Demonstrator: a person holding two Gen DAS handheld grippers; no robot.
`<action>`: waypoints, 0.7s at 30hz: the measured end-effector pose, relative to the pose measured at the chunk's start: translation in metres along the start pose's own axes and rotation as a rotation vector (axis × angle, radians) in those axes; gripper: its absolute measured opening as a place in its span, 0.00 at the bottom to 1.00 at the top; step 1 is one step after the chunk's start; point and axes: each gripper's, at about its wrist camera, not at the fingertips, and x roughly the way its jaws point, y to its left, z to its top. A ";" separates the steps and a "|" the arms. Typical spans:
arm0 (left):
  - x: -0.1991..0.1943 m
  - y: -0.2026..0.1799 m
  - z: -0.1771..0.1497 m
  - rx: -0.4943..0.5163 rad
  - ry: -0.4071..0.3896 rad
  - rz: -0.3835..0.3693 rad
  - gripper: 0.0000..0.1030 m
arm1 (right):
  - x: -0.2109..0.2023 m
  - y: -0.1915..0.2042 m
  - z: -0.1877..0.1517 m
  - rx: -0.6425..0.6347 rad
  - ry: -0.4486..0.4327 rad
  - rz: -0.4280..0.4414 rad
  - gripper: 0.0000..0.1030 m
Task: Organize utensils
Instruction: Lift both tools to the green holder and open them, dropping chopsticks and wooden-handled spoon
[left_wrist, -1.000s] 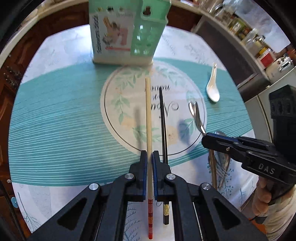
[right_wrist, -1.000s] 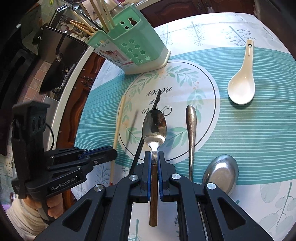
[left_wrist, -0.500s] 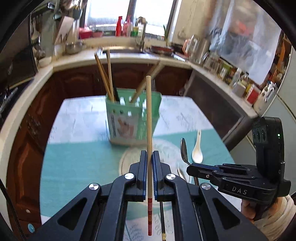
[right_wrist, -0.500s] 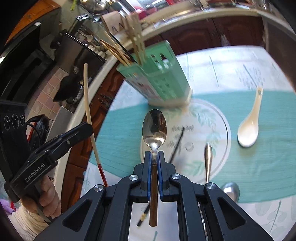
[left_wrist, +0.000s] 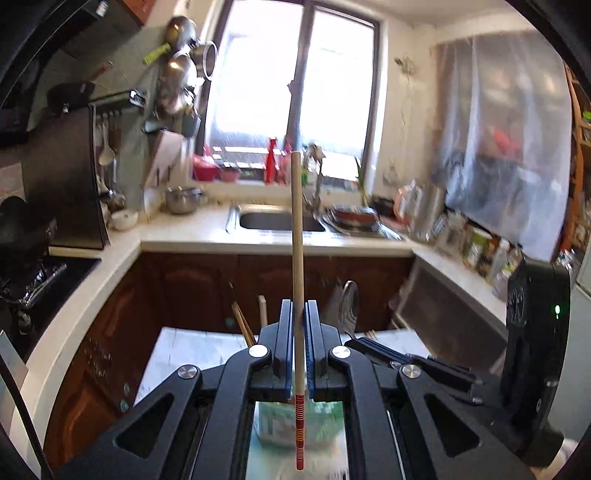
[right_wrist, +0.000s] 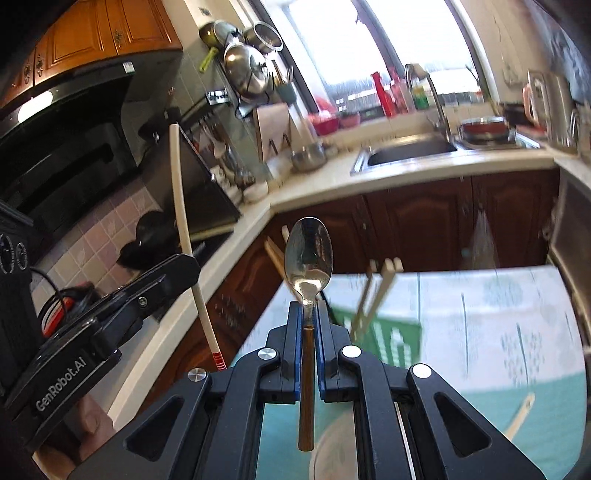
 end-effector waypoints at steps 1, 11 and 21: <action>0.005 0.003 0.002 -0.009 -0.021 0.009 0.03 | 0.006 0.000 0.005 0.002 -0.029 0.000 0.06; 0.060 0.030 -0.012 -0.061 -0.156 0.052 0.03 | 0.080 -0.012 0.000 -0.090 -0.204 -0.058 0.06; 0.082 0.027 -0.049 -0.066 -0.154 0.012 0.03 | 0.136 -0.014 -0.046 -0.196 -0.217 -0.043 0.06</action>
